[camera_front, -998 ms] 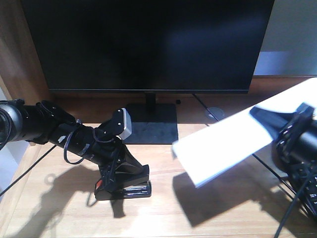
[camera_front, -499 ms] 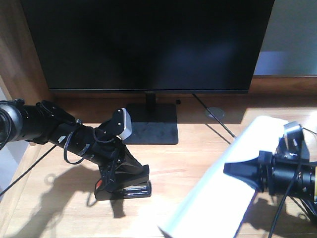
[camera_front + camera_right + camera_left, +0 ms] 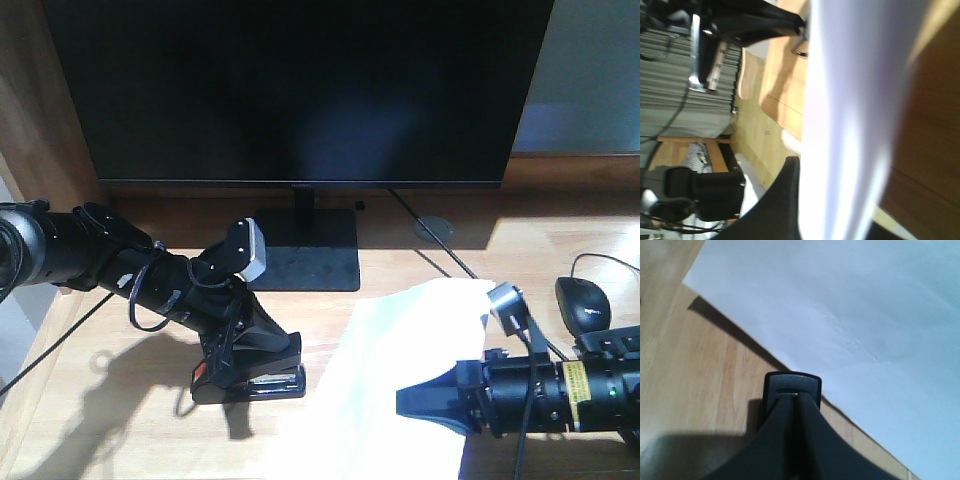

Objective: Grab stapler and paper to desk for stapling
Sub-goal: 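Lay the paper flat beside the stapler with the right gripper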

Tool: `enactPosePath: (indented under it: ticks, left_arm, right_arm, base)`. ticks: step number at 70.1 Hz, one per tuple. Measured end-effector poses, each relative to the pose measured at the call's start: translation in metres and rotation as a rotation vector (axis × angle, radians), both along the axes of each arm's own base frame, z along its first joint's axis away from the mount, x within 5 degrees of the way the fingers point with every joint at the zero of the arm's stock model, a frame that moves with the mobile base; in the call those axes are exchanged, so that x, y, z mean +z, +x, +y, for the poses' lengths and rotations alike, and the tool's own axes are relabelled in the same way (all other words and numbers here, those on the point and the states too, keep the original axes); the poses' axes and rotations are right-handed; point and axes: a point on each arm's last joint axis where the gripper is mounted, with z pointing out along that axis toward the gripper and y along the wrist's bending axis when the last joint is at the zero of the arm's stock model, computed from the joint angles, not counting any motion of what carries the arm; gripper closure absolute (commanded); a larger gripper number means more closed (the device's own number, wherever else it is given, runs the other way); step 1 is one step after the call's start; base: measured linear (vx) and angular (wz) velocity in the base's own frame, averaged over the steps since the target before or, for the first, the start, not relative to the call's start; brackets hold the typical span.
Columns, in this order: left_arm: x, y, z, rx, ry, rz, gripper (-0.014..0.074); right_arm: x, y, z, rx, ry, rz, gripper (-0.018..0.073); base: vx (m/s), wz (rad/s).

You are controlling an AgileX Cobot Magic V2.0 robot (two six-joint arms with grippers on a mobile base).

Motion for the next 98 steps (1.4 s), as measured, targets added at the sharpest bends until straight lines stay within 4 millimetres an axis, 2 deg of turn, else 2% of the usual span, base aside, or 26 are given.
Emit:
enactPosePath:
  ticks: [22, 59, 98]
  left_arm:
    - [0.0, 0.0, 0.0, 0.0, 0.0, 0.0, 0.0603]
    - [0.0, 0.0, 0.0, 0.0, 0.0, 0.0, 0.0603]
    - [0.0, 0.0, 0.0, -0.001, 0.0, 0.0, 0.0603]
  right_arm:
    - [-0.007, 0.002, -0.002, 0.014, -0.073, -0.068, 0.0562]
    - [-0.001, 0.0, 0.002, 0.121, -0.027, -0.243, 0.0562]
    - [0.001, 0.01, 0.004, 0.006, -0.02, -0.265, 0.0562]
  base:
    - [0.0, 0.0]
    - [0.0, 0.0]
    - [0.0, 0.0]
